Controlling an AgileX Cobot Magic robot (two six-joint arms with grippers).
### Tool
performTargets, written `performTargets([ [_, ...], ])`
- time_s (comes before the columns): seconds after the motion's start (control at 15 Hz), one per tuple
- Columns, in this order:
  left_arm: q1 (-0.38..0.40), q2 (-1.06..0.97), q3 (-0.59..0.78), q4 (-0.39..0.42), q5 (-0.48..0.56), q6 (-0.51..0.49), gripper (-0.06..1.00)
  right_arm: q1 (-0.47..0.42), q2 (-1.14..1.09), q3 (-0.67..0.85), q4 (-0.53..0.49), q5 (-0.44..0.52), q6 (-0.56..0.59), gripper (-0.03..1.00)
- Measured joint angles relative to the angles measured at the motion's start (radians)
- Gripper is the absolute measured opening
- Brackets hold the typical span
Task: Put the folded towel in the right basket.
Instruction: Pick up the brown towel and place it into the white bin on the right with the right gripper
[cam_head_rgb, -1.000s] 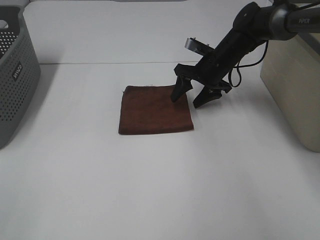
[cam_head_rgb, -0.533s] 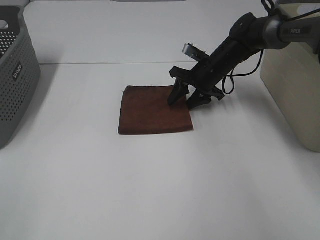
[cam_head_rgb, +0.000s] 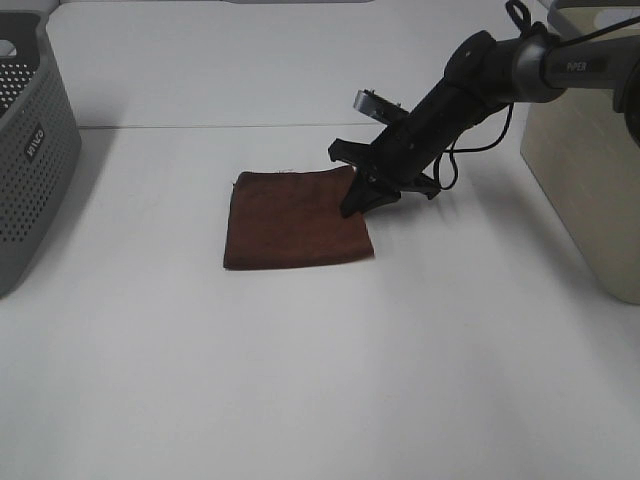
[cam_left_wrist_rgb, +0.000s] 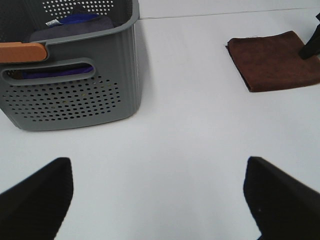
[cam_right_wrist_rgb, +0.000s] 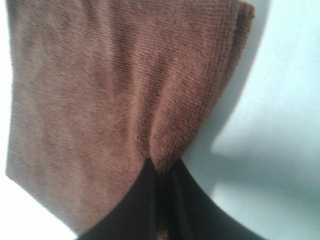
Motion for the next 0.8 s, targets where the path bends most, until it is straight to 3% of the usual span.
performTargets([
  [0.33, 0.000, 0.000, 0.000, 0.000, 0.000, 0.000, 0.88, 0.001, -0.184, 0.000, -0.114, 0.100, 0.001, 0.01],
  [0.8, 0.000, 0.000, 0.000, 0.000, 0.000, 0.000, 0.88, 0.001, -0.538, 0.000, -0.512, 0.247, 0.071, 0.01],
])
